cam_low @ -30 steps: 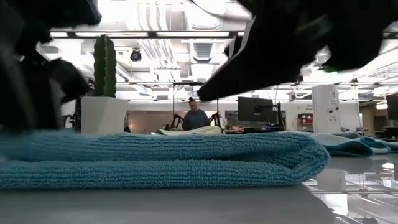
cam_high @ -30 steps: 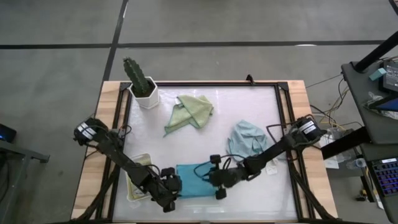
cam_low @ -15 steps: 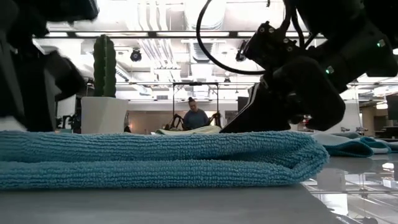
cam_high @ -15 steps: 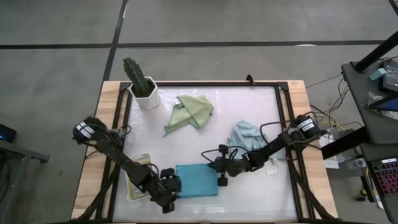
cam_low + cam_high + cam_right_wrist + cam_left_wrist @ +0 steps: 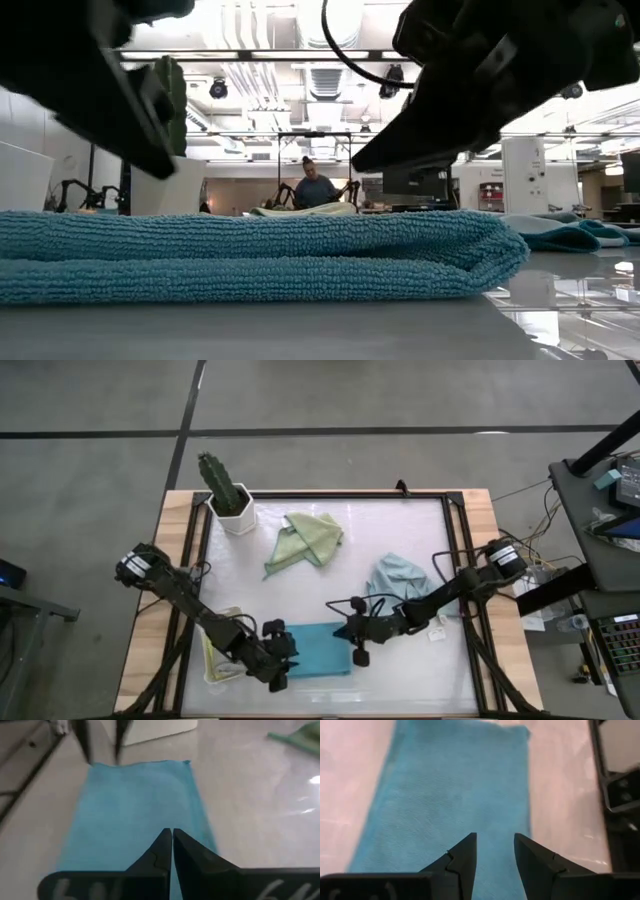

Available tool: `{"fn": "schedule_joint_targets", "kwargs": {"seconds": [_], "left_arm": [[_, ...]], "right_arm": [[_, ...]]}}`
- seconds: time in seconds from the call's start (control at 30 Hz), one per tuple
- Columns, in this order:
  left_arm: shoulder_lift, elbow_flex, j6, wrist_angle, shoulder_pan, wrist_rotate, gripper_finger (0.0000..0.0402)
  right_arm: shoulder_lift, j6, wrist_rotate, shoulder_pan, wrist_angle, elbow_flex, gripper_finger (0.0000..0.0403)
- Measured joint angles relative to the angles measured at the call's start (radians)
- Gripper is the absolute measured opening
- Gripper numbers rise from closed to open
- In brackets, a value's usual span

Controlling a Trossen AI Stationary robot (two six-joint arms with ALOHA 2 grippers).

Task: Fold microfiber towels
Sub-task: Fold the blue microfiber towel

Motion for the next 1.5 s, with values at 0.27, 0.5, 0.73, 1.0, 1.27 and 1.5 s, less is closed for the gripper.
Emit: {"fn": "schedule_joint_targets", "kwargs": {"seconds": [0.27,0.5,0.73,1.0,1.27,1.5], "left_arm": [[0.062,0.0,0.036,0.025,0.06,-0.044,0.0116],[0.151,0.007,0.087,0.126,0.105,-0.065,0.0116],[0.195,0.008,0.105,0.176,0.126,-0.067,0.0116],[0.196,0.006,0.104,0.177,0.128,-0.068,0.0116],[0.196,0.006,0.104,0.179,0.128,-0.067,0.0116],[0.196,0.005,0.103,0.182,0.128,-0.066,0.0116]], "right_arm": [[-0.063,0.354,-0.128,-0.002,-0.211,0.024,0.0067],[-0.069,0.604,-0.182,-0.002,-0.435,0.045,0.0145],[-0.086,0.736,-0.289,0.004,-0.55,0.045,0.0189],[-0.073,0.806,-0.286,0.035,-0.539,0.045,0.0197],[-0.057,0.819,-0.231,0.038,-0.481,0.045,0.0197],[-0.033,0.797,-0.177,0.037,-0.422,0.044,0.0196]]}}
